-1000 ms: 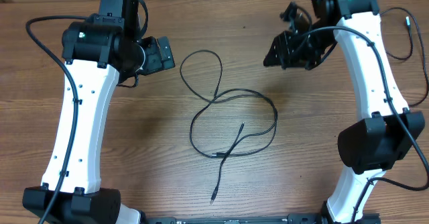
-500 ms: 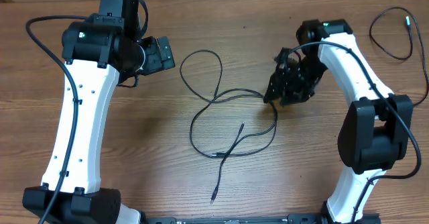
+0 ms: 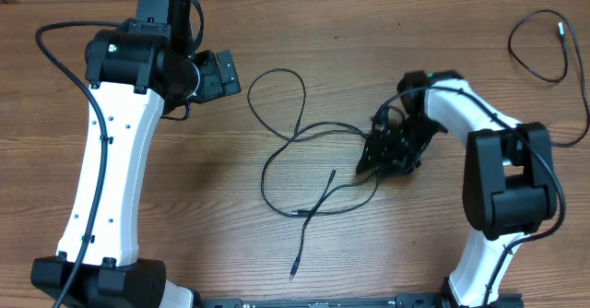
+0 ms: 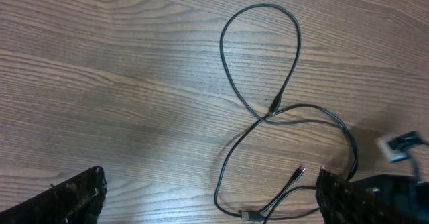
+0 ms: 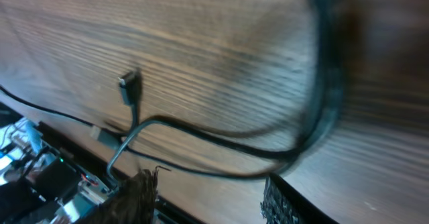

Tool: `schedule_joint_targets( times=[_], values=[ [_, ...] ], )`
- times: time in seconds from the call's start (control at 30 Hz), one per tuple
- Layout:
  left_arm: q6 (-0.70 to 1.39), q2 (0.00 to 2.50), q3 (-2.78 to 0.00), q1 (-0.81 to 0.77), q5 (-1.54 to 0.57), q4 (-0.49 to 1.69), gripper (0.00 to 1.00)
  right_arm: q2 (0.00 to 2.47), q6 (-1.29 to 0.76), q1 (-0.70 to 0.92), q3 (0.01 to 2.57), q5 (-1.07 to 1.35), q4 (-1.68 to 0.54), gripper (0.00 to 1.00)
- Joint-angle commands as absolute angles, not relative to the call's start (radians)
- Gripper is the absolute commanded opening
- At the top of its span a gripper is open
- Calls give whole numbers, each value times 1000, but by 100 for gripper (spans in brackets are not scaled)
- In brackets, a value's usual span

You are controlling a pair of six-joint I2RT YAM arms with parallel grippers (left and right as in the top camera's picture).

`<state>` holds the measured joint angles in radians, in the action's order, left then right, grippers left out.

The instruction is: Untangle cables

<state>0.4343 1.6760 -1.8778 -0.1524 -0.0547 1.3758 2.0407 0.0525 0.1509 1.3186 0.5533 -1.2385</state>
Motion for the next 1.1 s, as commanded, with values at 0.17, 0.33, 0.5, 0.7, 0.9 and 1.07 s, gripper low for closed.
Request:
schedule_joint_targets(
  times=[0.17, 0.33, 0.5, 0.7, 0.9, 1.07],
  values=[
    [426, 1681, -1880, -153, -48, 1376, 100, 2039, 19, 200, 1264, 604, -1169, 50],
    [426, 1681, -1880, -151, -48, 1375, 100, 2039, -105, 202, 1264, 494, -1127, 50],
    [426, 1681, -1880, -151, -48, 1376, 99, 2039, -288, 202, 1263, 360, -1089, 50],
    [426, 1681, -1880, -151, -48, 1376, 99, 2039, -323, 202, 1263, 346, -1058, 49],
    [426, 1681, -1880, -152, -48, 1376, 100, 2039, -378, 202, 1263, 224, -978, 47],
    [426, 1681, -1880, -151, -48, 1376, 100, 2039, -378, 206, 1262, 225, -919, 40]
  ],
)
